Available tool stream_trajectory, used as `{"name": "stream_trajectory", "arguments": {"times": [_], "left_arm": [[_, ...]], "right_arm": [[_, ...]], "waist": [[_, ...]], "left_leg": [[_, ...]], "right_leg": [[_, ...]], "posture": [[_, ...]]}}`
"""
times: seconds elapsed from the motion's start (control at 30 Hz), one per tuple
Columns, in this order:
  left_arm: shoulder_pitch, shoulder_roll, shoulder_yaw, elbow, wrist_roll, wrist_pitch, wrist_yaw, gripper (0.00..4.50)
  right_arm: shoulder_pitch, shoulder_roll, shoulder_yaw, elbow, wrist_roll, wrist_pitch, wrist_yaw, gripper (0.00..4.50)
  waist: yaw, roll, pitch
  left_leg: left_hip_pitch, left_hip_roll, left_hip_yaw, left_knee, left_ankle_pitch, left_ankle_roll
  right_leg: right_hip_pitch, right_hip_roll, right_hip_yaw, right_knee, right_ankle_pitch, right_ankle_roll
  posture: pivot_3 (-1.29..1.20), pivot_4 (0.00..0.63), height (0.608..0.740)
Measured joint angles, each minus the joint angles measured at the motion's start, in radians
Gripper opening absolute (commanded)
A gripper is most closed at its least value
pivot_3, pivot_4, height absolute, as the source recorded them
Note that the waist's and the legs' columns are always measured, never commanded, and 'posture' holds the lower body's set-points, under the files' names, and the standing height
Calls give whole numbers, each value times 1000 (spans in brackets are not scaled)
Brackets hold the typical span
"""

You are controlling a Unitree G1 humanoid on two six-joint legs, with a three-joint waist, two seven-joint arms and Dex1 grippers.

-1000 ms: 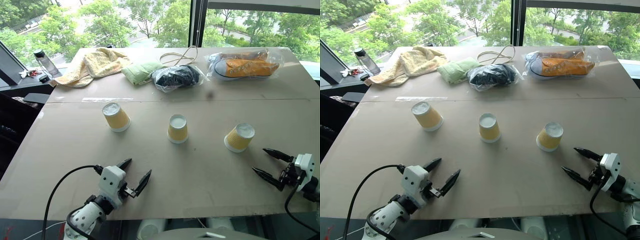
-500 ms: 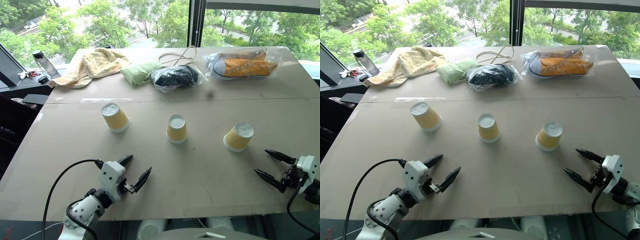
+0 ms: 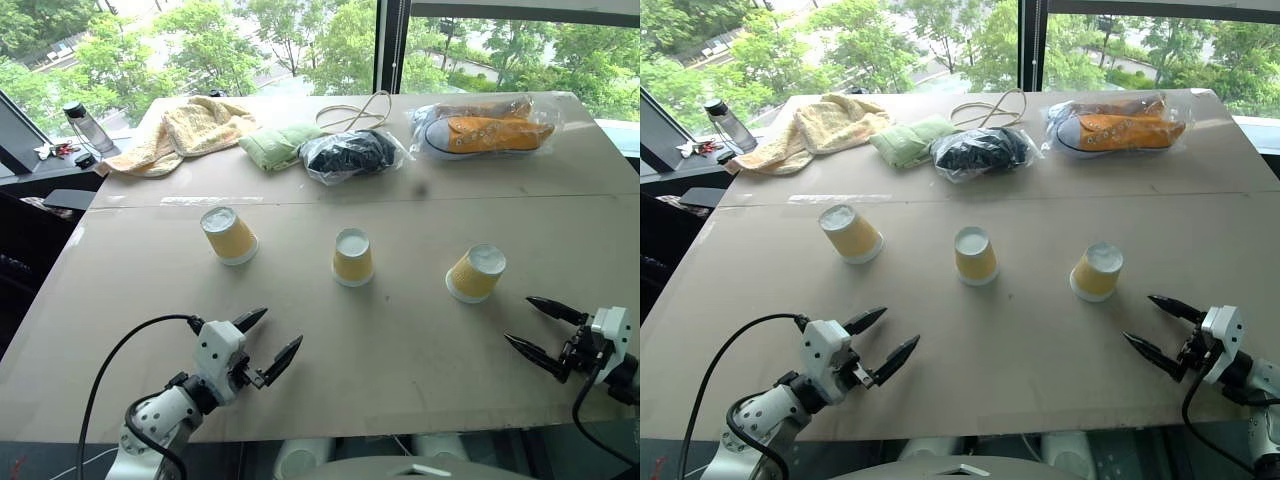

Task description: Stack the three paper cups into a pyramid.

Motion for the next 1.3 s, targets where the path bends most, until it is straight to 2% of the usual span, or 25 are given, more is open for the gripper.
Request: {"name": "stream_trajectory", "arguments": {"times": [0.23,0.5,0.93,1.07,1.23,1.3], "left_arm": [[-160,179,75,-108,-161,107,-126,4500],[-304,363,181,-172,-358,288,-235,4500],[-374,402,223,-204,-542,468,-298,4500],[-386,402,223,-211,-551,495,-297,4500],[-390,399,224,-215,-551,507,-295,4500],[-388,399,226,-215,-550,508,-297,4500]], "right_arm": [[-85,34,29,-148,1,102,-111,4468],[-142,47,43,-210,-6,185,-194,4468],[-173,55,81,-259,-7,255,-220,4468],[-176,55,83,-284,-7,272,-228,4468],[-184,58,88,-285,-7,285,-233,2238],[-188,58,91,-286,-7,292,-233,2163]], "waist": [[0,2,0],[-7,4,2],[-24,4,3],[-24,5,3],[-25,5,3],[-25,5,3]], "left_leg": [[0,0,0,0,0,0],[-1,0,0,0,0,0],[0,1,0,0,0,-1],[0,1,0,0,0,-1],[0,1,0,0,0,-1],[0,1,0,0,0,-1]], "right_leg": [[-1,1,0,0,0,0],[-2,2,0,1,0,0],[-2,3,0,2,0,0],[-2,3,0,2,0,0],[-2,3,0,2,0,0],[-2,3,0,2,0,0]], "posture": [[0,150,740],[0,150,740],[0,150,740],[0,150,740],[0,150,740],[0,150,740]]}}
